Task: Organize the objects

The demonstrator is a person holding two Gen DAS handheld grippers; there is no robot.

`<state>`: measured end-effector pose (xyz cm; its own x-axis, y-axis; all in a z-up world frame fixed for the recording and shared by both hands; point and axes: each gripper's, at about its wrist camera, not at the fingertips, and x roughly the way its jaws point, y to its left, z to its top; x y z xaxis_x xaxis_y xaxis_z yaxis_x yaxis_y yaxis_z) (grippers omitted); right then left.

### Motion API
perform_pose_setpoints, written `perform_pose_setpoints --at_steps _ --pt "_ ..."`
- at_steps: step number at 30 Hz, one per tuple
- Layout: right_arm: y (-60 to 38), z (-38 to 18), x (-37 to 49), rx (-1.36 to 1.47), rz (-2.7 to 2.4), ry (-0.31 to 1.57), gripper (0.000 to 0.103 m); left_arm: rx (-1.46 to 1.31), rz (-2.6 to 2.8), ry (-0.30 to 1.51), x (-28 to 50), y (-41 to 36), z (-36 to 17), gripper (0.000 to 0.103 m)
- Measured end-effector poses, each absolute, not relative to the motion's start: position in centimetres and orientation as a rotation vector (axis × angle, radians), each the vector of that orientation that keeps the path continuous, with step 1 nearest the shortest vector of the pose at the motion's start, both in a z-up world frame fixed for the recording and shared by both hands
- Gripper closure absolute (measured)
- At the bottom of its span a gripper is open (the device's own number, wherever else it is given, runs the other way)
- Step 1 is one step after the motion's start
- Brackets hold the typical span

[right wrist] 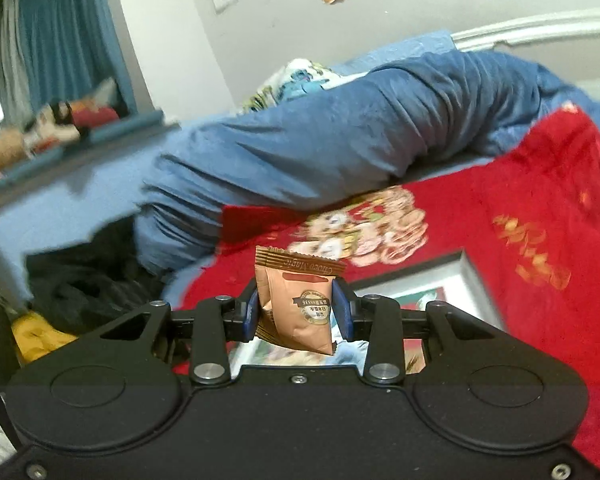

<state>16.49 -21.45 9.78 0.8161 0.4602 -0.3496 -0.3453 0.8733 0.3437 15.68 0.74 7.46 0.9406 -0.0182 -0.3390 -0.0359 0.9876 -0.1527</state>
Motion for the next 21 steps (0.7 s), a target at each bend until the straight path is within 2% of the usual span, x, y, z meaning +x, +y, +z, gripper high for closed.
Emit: perform_pose_setpoints --at_steps 9,14,21 --pt "-20.0 4.7 29.7 0.297 0.309 0.724 0.069 -0.152 0.007 0.544 25.4 0.4 4.8 0.054" --pt "-20.5 2.8 31.7 0.337 0.298 0.751 0.069 -0.012 0.042 0.643 27.7 -1.5 2.8 0.054" --pt "-21.0 0.9 33.0 0.334 0.27 0.781 0.069 0.088 0.029 0.68 28.3 -3.1 2.0 0.053"
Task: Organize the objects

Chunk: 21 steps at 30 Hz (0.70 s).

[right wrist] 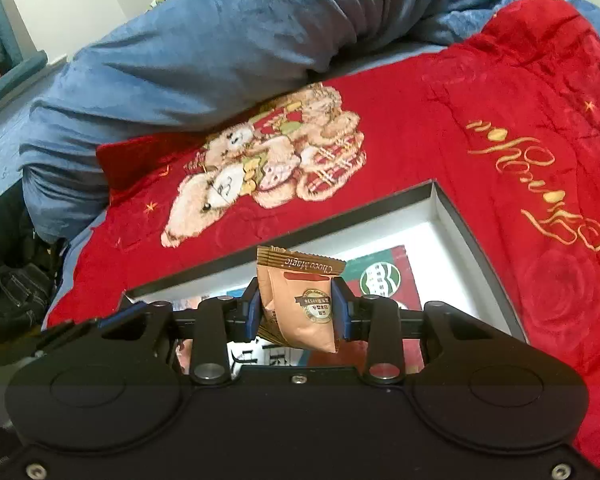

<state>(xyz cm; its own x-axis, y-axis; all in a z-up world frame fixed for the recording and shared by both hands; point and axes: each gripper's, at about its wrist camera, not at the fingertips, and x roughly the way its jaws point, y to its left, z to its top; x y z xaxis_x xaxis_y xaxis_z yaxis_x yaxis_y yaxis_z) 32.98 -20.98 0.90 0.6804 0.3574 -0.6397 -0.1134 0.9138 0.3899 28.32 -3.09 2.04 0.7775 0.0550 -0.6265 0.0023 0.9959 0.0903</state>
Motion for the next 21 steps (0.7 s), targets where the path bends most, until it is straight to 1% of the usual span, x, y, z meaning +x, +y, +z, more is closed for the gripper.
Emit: perform_pose_setpoints --at_steps 7,9,11,12,14,15,17,20,21 --pt "-21.0 0.1 33.1 0.296 0.272 0.799 0.069 0.052 0.036 0.743 29.6 -3.0 1.3 0.051" --pt "-21.2 -0.2 33.2 0.303 0.282 0.808 0.069 0.047 0.042 0.749 29.7 -3.0 1.1 0.046" --pt "-21.4 -0.5 33.4 0.304 0.293 0.821 0.068 0.045 0.04 0.744 29.6 -3.1 1.2 0.035" --pt "-21.4 -0.8 33.5 0.307 0.301 0.828 0.066 0.05 0.028 0.745 29.6 -3.2 1.3 0.032" --pt "-21.5 -1.2 33.7 0.315 0.307 0.837 0.066 0.057 0.026 0.736 29.6 -3.4 1.5 0.028" --pt "-21.6 -1.2 33.6 0.322 0.313 0.832 0.065 0.066 0.036 0.725 29.5 -3.5 1.8 0.023" --pt "-22.0 -0.6 33.1 0.356 0.327 0.809 0.063 0.075 0.042 0.7 28.9 -3.7 2.5 0.019" --pt "-23.1 1.3 31.4 0.412 0.333 0.747 0.054 0.1 0.03 0.652 27.3 -3.9 4.4 0.015" --pt "-23.6 2.2 30.6 0.425 0.331 0.723 0.048 0.102 0.028 0.638 26.4 -4.0 5.1 0.013"
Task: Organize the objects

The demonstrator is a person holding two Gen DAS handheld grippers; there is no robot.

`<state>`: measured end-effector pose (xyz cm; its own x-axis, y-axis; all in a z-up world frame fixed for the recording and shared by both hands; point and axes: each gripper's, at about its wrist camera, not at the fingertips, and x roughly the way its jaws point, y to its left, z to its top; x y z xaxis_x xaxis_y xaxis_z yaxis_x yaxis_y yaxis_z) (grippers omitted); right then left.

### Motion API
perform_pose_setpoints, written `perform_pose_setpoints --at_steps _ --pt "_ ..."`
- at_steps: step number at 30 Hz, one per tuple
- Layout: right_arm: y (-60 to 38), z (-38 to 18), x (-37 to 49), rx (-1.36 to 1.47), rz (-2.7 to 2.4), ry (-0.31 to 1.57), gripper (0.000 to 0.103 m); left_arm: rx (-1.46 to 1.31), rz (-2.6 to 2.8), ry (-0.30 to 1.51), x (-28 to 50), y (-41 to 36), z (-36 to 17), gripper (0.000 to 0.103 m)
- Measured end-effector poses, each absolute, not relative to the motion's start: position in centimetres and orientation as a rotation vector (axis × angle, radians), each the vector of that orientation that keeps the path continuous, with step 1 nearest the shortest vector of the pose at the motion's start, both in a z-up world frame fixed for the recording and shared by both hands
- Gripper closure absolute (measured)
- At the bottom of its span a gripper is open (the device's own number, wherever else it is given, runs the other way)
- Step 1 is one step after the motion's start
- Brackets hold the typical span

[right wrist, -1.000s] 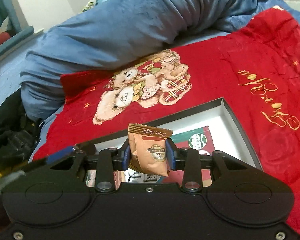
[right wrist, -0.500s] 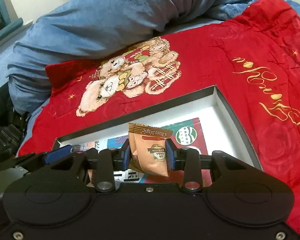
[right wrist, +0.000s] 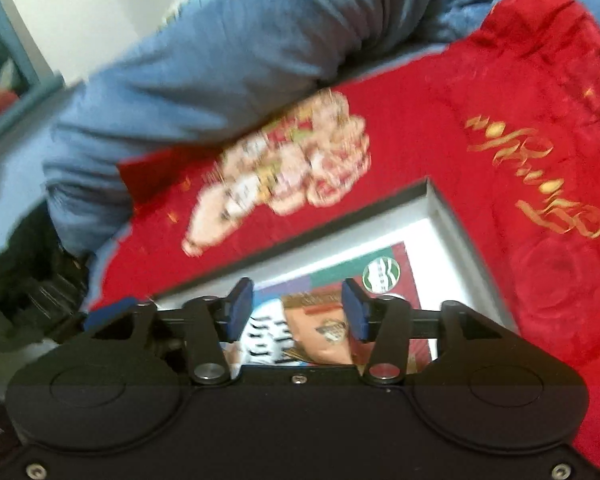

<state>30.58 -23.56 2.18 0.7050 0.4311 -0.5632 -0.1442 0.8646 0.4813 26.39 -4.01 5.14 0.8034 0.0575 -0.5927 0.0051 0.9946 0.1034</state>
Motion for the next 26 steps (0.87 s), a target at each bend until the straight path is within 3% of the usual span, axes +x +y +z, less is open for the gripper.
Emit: perform_pose_setpoints --at_steps 2,4,5,7,10,16,20,26 --pt "-24.3 4.2 28.5 0.427 0.332 0.675 0.04 0.089 0.016 0.598 24.3 -4.2 6.6 0.012" --pt "-24.7 5.9 26.1 0.403 0.327 0.633 0.019 0.06 0.013 0.553 21.5 -4.2 7.8 0.008" --pt "-24.8 6.8 24.4 0.378 0.318 0.609 0.015 0.042 0.017 0.536 20.0 -4.3 8.2 0.002" --pt "-25.0 7.9 21.3 0.343 0.296 0.57 0.005 -0.004 0.01 0.508 16.7 -4.4 8.6 0.0" --pt "-25.4 8.2 16.3 0.316 0.286 0.55 0.0 -0.049 -0.002 0.503 12.1 -4.7 7.8 0.0" --pt "-26.0 4.6 9.7 0.242 0.216 0.477 0.0 -0.047 0.142 0.443 5.5 -4.5 3.8 0.0" --pt "-26.9 0.1 9.2 0.298 0.192 0.44 0.0 -0.056 0.168 0.528 5.9 -3.3 0.5 0.0" --pt "-24.0 -3.1 10.4 0.109 0.25 0.46 0.0 -0.048 0.129 0.62 7.4 -2.4 -2.9 0.0"
